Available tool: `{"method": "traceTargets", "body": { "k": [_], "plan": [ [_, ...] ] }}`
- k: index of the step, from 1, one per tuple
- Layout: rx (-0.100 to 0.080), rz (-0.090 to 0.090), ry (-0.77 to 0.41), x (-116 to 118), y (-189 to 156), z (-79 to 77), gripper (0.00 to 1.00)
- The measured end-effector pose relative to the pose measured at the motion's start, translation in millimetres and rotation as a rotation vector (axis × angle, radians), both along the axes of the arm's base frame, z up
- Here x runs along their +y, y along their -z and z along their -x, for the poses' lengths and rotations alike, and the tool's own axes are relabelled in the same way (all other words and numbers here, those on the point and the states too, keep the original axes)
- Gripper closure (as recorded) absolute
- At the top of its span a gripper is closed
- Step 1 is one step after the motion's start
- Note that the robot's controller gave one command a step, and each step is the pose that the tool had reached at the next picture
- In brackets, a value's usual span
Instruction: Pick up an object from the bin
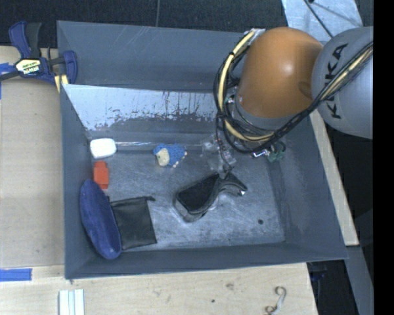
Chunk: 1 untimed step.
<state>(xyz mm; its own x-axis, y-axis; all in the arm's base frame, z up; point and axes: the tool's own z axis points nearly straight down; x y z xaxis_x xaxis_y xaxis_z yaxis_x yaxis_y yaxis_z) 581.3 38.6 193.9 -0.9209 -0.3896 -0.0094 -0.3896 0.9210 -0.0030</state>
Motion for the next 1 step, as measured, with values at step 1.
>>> {"method": "traceTargets", "body": {
  "k": [1],
  "plan": [
    [0.012,0.0,0.236,-8.9,43.3,53.9,1.0]
  ]
}}
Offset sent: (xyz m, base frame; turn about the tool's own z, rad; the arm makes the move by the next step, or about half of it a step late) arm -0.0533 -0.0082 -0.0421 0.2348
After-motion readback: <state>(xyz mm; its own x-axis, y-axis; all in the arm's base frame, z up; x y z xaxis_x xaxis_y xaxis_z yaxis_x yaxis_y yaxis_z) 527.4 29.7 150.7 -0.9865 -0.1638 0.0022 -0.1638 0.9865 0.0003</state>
